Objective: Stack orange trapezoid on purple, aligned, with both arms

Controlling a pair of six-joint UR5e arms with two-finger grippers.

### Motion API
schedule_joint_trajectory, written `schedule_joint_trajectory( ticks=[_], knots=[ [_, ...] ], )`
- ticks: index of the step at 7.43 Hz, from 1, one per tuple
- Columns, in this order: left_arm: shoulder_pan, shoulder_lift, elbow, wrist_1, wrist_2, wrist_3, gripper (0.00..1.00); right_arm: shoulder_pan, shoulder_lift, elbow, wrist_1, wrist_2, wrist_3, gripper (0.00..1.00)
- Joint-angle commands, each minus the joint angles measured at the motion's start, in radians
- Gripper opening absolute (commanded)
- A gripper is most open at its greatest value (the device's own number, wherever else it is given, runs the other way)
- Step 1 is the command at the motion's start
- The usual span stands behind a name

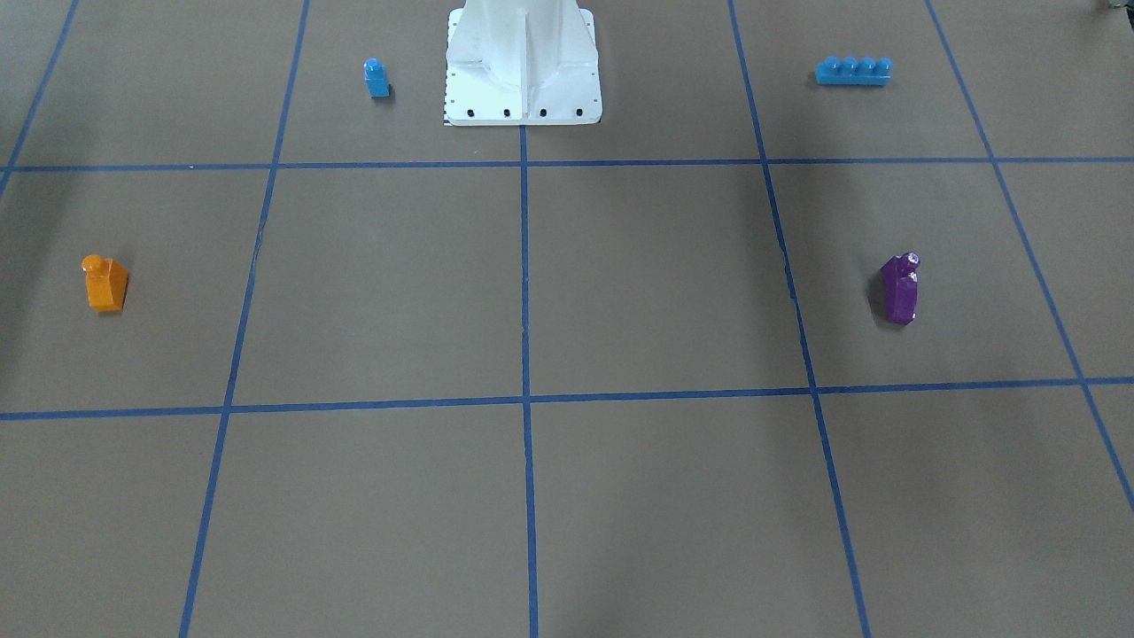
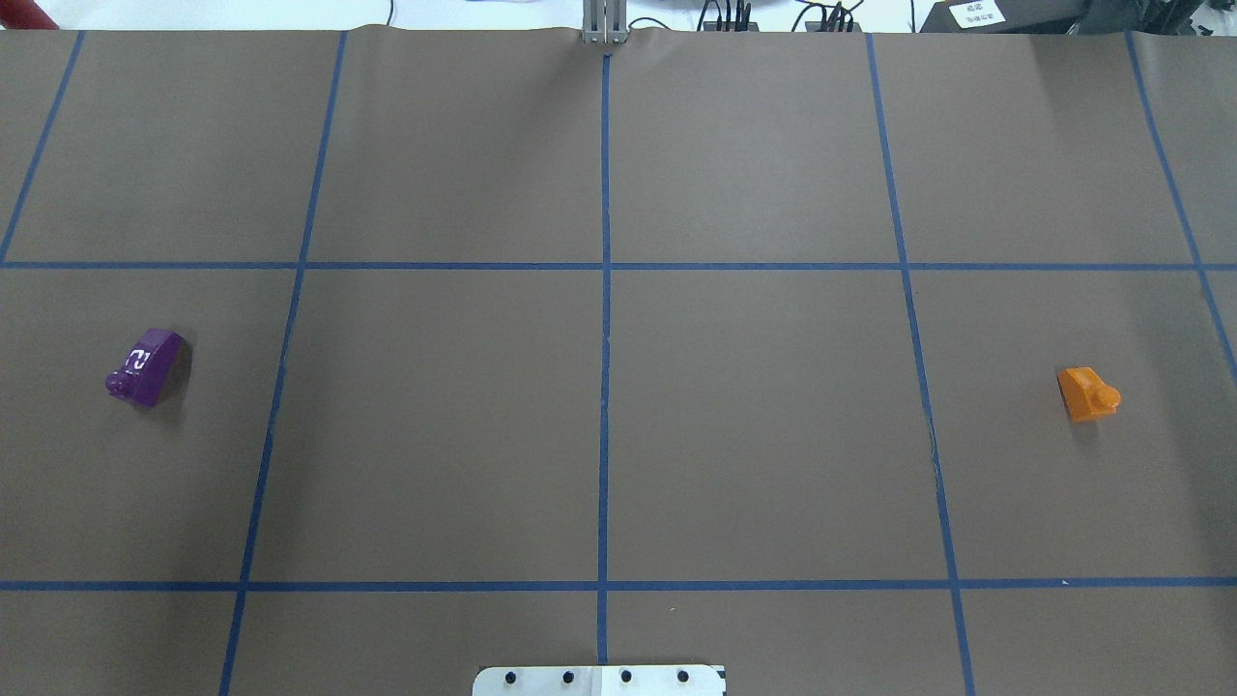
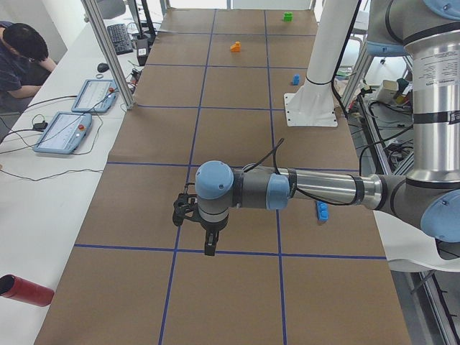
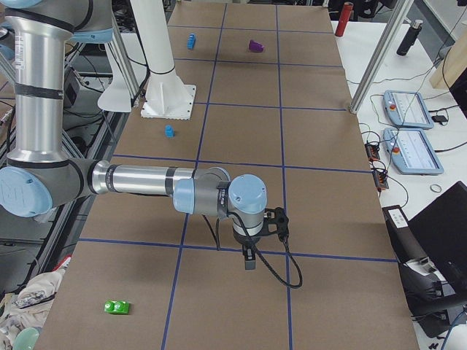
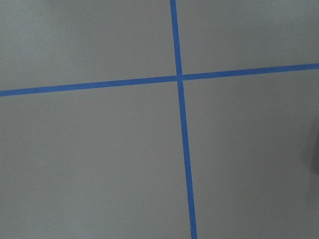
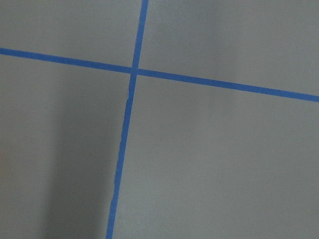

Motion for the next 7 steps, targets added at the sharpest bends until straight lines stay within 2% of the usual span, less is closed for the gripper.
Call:
schedule_joint_trajectory(
  ticks=[1,7],
  knots=[
    [0.001,0.0,-0.002,-0.002,-0.008,0.003,1.0,0.0,0.0,0.0,0.0,0.003,0.001,1.0],
    [0.002,0.0,-0.025,-0.017,0.001,-0.006,1.0,-0.002,0.005,-0.006,0.002,0.003,-0.007,1.0]
  ],
)
